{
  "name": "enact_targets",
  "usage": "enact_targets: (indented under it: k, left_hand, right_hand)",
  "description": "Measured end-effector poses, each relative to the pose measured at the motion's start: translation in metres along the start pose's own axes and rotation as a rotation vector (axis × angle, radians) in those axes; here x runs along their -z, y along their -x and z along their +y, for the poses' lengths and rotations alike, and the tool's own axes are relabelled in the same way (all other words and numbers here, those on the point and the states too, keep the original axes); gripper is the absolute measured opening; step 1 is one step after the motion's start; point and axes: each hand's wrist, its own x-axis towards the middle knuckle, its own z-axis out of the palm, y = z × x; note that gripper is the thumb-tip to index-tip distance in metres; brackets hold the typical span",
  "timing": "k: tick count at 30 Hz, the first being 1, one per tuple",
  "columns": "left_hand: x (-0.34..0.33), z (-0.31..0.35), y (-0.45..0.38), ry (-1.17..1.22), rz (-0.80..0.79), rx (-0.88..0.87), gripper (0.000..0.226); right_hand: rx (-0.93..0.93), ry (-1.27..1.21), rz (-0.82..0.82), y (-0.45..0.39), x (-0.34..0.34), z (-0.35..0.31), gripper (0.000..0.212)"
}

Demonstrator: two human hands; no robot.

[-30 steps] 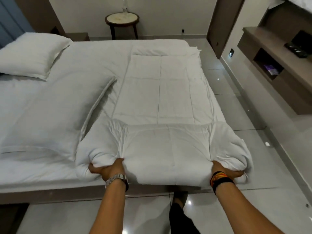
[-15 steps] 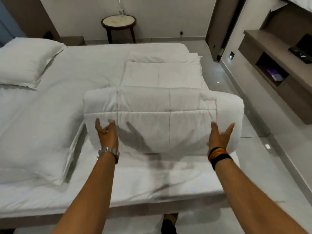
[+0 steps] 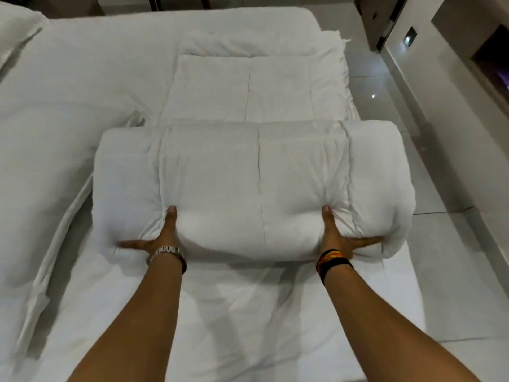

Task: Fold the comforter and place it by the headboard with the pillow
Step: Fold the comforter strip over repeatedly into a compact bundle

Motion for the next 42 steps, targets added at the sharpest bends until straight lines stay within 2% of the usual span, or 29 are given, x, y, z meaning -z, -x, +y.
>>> enact_targets:
  k: [3, 9, 14, 18, 20, 24, 28, 29, 31, 32, 34, 35, 38, 40, 42]
  left_hand:
    - [0.001, -0.016, -0.013, -0.021, 0.037, 0.014, 0.16]
    - [0.033, 0.0, 0.04, 0.214, -0.023, 0.018, 0.131]
    - [0.125, -0.031, 0.1, 0.28, -0.074, 0.047, 0.132]
    - [0.242, -0.085, 0.15, 0.119, -0.118, -0.152, 0.13]
    - [0.292, -0.106, 0.165, 0.129, -0.122, -0.243, 0.129]
    - [0.352, -0.111, 0.197, 0.148, -0.107, -0.364, 0.125]
    - [0.33, -0.057, 0.207, 0.18, -0.214, -0.479, 0.13]
    - [0.316, -0.039, 0.205, 0.205, -0.296, -0.524, 0.134]
    - [0.287, -0.006, 0.2, 0.167, -0.455, -0.65, 0.13]
    - [0.268, 0.007, 0.193, 0.107, -0.499, -0.734, 0.122]
    - [0.236, 0.019, 0.181, 0.038, -0.48, -0.812, 0.101]
    - [0.221, 0.018, 0.176, 0.044, -0.448, -0.786, 0.091]
    - [0.173, -0.02, 0.137, 0.031, -0.331, -0.675, 0.081]
    - [0.143, -0.046, 0.113, -0.05, -0.304, -0.532, 0.093]
    - [0.109, -0.055, 0.094, -0.073, -0.27, -0.309, 0.111]
  right_hand:
    - [0.065, -0.184, -0.004, 0.0, -0.001, 0.009, 0.154]
    - [0.086, -0.248, -0.045, 0.039, 0.027, -0.019, 0.134]
    - [0.106, -0.189, -0.051, 0.088, 0.115, 0.0, 0.136]
    - [0.056, -0.146, -0.036, 0.144, 0.213, 0.043, 0.135]
    - [0.058, -0.141, -0.014, 0.168, 0.253, 0.058, 0.134]
    - [0.094, -0.204, 0.028, 0.202, 0.304, 0.058, 0.135]
    - [0.123, -0.275, -0.109, 0.22, 0.283, 0.005, 0.163]
    - [0.13, -0.312, -0.184, 0.221, 0.271, -0.012, 0.159]
    - [0.199, -0.358, -0.396, 0.222, 0.245, -0.049, 0.122]
    - [0.247, -0.335, -0.45, 0.218, 0.231, -0.065, 0.103]
    - [0.267, -0.257, -0.489, 0.207, 0.208, -0.08, 0.087]
    - [0.259, -0.23, -0.461, 0.198, 0.199, -0.077, 0.088]
    - [0.231, -0.084, -0.3, 0.14, 0.174, -0.03, 0.123]
    - [0.172, 0.021, -0.286, 0.116, 0.159, -0.009, 0.129]
    - [0.091, 0.023, -0.312, 0.095, 0.131, -0.007, 0.13]
